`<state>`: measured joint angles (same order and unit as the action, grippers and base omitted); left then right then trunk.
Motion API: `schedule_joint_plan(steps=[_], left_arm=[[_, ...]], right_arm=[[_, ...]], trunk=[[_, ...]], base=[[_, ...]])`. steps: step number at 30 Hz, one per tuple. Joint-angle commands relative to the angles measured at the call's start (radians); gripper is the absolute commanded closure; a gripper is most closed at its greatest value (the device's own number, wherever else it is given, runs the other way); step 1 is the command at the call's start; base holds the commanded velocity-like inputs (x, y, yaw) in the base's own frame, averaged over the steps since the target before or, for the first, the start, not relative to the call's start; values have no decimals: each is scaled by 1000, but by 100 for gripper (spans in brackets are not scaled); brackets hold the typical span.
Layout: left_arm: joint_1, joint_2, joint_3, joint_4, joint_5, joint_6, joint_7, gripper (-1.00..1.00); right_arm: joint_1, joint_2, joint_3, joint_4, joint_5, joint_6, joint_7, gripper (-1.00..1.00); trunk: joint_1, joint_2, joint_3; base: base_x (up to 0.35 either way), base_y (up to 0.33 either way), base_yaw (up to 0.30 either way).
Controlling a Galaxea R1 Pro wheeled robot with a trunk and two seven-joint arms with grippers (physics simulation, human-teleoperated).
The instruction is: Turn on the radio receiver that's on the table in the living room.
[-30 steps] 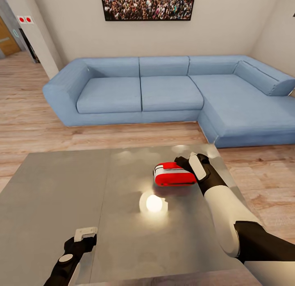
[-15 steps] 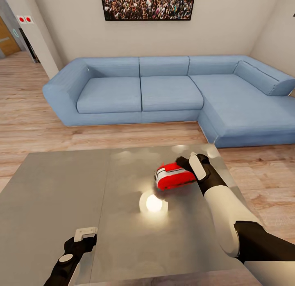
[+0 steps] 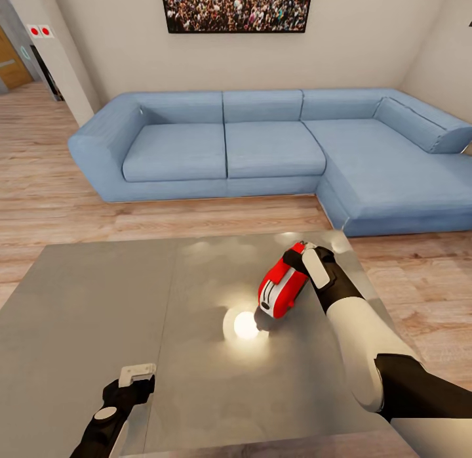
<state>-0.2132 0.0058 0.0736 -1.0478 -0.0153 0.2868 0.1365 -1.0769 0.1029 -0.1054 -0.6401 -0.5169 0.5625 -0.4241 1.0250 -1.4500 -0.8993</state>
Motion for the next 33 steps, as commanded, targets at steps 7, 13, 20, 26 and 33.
schedule_joint_plan(steps=[7, 13, 20, 26, 33], left_arm=[[0, -1, 0, 0, 0, 0, 0, -100], [0, 0, 0, -1, 9, 0, -3, -100], [0, 0, 0, -1, 8, 0, -3, -100], [0, -1, 0, -1, 7, 0, -1, -100], [0, 0, 0, -1, 5, 0, 0, -100]], right_arm=[[0, 0, 0, 0, 9, 1, -1, 100], [0, 0, 1, -1, 72, 1, -1, 100], [0, 0, 1, -1, 72, 1, -1, 100], [0, 0, 1, -1, 71, 1, -1, 100], [0, 0, 1, -1, 71, 2, -1, 100]], trunk=[[0, 0, 0], [0, 0, 0], [0, 0, 0], [-19, 35, 16], [-46, 84, 38]], base=[[0, 0, 0], [0, 0, 0], [0, 0, 0], [0, 0, 0], [0, 0, 0]])
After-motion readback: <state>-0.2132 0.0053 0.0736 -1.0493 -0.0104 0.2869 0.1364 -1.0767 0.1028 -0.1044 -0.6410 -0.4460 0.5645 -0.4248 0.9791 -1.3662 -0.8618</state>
